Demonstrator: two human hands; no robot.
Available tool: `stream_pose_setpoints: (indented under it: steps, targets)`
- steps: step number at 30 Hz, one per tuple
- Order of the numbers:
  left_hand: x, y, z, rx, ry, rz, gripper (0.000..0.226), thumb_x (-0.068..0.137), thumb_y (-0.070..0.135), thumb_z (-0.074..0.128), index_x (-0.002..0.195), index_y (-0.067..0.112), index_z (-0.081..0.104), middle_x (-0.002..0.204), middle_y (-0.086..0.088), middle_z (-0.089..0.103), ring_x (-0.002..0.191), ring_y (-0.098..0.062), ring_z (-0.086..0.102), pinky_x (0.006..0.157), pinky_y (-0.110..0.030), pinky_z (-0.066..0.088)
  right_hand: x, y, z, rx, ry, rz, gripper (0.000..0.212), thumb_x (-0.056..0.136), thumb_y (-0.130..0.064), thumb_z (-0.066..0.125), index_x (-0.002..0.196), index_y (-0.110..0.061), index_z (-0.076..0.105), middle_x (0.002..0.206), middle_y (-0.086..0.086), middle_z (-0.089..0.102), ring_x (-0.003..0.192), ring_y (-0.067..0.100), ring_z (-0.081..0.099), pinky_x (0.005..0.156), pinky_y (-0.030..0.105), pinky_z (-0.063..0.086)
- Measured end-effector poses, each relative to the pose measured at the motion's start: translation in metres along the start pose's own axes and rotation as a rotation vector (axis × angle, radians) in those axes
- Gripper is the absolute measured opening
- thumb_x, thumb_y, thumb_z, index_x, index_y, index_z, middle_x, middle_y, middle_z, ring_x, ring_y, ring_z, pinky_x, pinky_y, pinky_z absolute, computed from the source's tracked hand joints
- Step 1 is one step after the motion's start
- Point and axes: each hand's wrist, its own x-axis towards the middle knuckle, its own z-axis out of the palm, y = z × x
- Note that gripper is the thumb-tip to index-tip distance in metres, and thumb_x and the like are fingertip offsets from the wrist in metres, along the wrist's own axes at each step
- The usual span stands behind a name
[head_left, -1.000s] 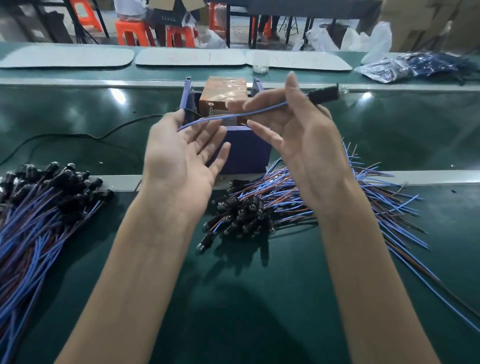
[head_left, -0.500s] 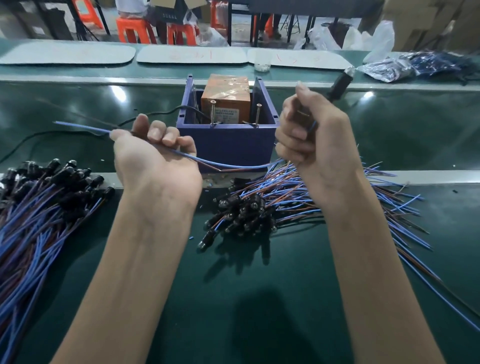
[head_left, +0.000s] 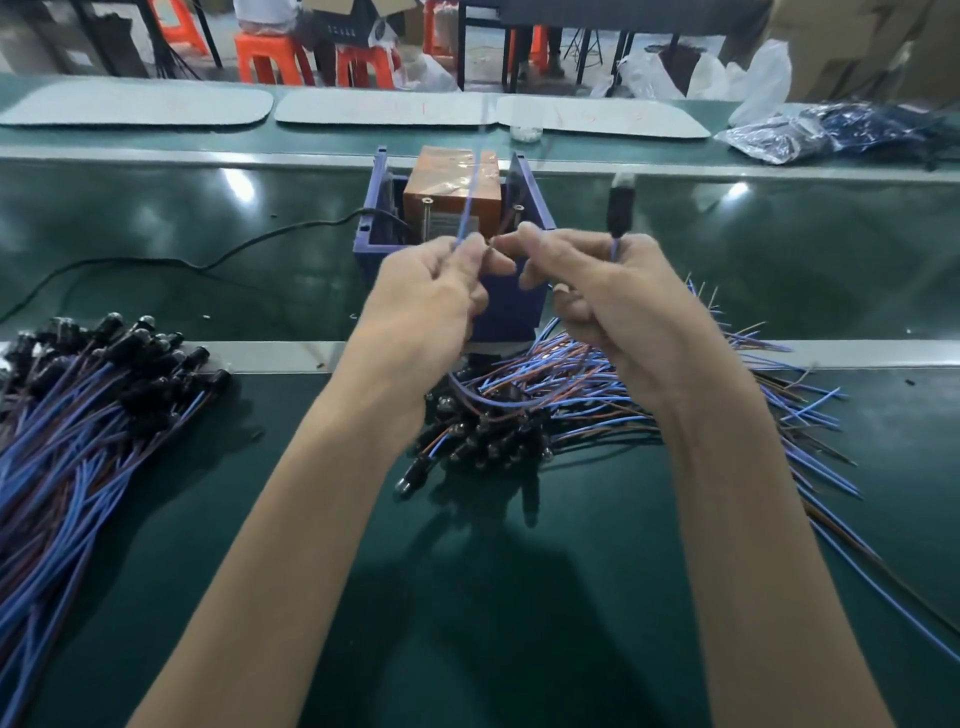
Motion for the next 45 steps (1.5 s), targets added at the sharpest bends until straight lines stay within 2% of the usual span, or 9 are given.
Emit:
stream_pose_setpoints:
  steps: [6, 11, 15, 18, 23, 29, 35, 40, 45]
  targets:
    - [0.003, -0.009, -0.003, 0.260, -0.083, 0.025, 0.033, 0.103, 0.017, 0.042, 0.075, 0.018, 0.059, 0.042, 0.011, 0.049, 0.036, -0.003, 0.039, 0.043, -0.015, 0.036, 0.001, 0.005, 0.003, -0.086, 0.005, 0.044, 0.016, 0.091, -0.023, 0.063, 0.091, -0.012, 0.075, 0.072, -0.002, 0.064, 0.044, 0.001, 0.034, 0.040, 0.009, 0.026]
    - [0.006, -0.011, -0.016, 0.309, -0.139, -0.027, 0.031, 0.101, 0.016, 0.047, 0.078, 0.018, 0.068, 0.064, 0.004, 0.070, 0.065, -0.012, 0.067, 0.077, -0.031, 0.056, 0.004, 0.005, 0.004, -0.071, 0.022, 0.046, 0.022, 0.096, -0.018, 0.055, 0.079, -0.016, 0.069, 0.080, 0.000, 0.073, 0.046, 0.003, 0.041, 0.041, 0.009, 0.031]
    - [0.010, -0.011, -0.026, 0.316, -0.003, 0.018, 0.026, 0.101, 0.015, 0.046, 0.084, 0.016, 0.066, 0.067, 0.008, 0.063, 0.057, -0.006, 0.052, 0.057, -0.022, 0.048, 0.006, 0.006, 0.003, -0.028, 0.033, 0.062, 0.026, 0.100, -0.017, 0.048, 0.078, -0.015, 0.062, 0.075, 0.001, 0.074, 0.043, 0.003, 0.040, 0.043, 0.011, 0.029]
    - [0.014, -0.011, -0.031, 0.339, 0.091, 0.101, 0.041, 0.102, 0.036, 0.042, 0.087, 0.005, 0.064, 0.059, 0.006, 0.044, 0.053, -0.011, 0.033, 0.059, -0.029, 0.030, 0.007, 0.007, 0.003, -0.046, 0.011, 0.049, 0.026, 0.101, -0.018, 0.046, 0.085, -0.013, 0.066, 0.059, -0.004, 0.064, 0.042, 0.002, 0.033, 0.039, 0.011, 0.022]
    - [0.012, -0.012, -0.033, 0.295, 0.134, 0.224, 0.023, 0.100, 0.037, 0.047, 0.099, 0.035, 0.070, 0.045, 0.012, 0.043, 0.044, -0.005, 0.035, 0.047, -0.014, 0.030, 0.007, 0.009, 0.005, -0.118, 0.053, 0.046, 0.023, 0.100, -0.016, 0.046, 0.098, -0.012, 0.069, 0.044, -0.006, 0.044, 0.037, 0.002, 0.030, 0.037, 0.013, 0.021]
    - [0.015, -0.010, -0.043, 0.306, 0.112, 0.224, 0.045, 0.101, 0.019, 0.042, 0.115, 0.059, 0.055, 0.051, 0.013, 0.056, 0.054, -0.004, 0.041, 0.062, -0.026, 0.036, 0.009, 0.008, -0.002, 0.008, 0.108, 0.020, 0.028, 0.096, -0.007, 0.047, 0.115, -0.019, 0.063, 0.041, -0.007, 0.030, 0.037, 0.005, 0.020, 0.035, 0.014, 0.018]
    - [0.015, -0.010, -0.053, 0.405, 0.009, 0.145, 0.051, 0.092, 0.006, 0.041, 0.086, 0.045, 0.073, 0.059, 0.014, 0.058, 0.057, -0.011, 0.037, 0.058, -0.026, 0.032, 0.008, 0.008, -0.005, 0.042, 0.130, 0.017, 0.024, 0.093, -0.005, 0.052, 0.092, -0.014, 0.074, 0.046, -0.010, 0.027, 0.041, 0.004, 0.019, 0.035, 0.014, 0.016]
    - [0.010, -0.009, -0.054, 0.422, -0.080, 0.130, 0.025, 0.077, 0.033, 0.055, 0.079, 0.048, 0.075, 0.053, -0.001, 0.047, 0.054, -0.008, 0.039, 0.055, -0.015, 0.033, 0.008, 0.008, -0.006, 0.042, 0.127, 0.043, 0.026, 0.091, -0.004, 0.052, 0.084, -0.013, 0.075, 0.043, -0.012, 0.029, 0.040, 0.003, 0.018, 0.035, 0.013, 0.015]
    - [0.010, -0.008, -0.058, 0.391, -0.039, 0.205, 0.022, 0.087, 0.030, 0.069, 0.074, 0.045, 0.075, 0.077, 0.013, 0.073, 0.078, 0.004, 0.060, 0.080, -0.019, 0.044, 0.008, 0.007, -0.011, 0.065, 0.099, 0.067, 0.028, 0.090, -0.004, 0.050, 0.080, -0.013, 0.075, 0.046, -0.011, 0.029, 0.043, 0.004, 0.016, 0.035, 0.013, 0.015]
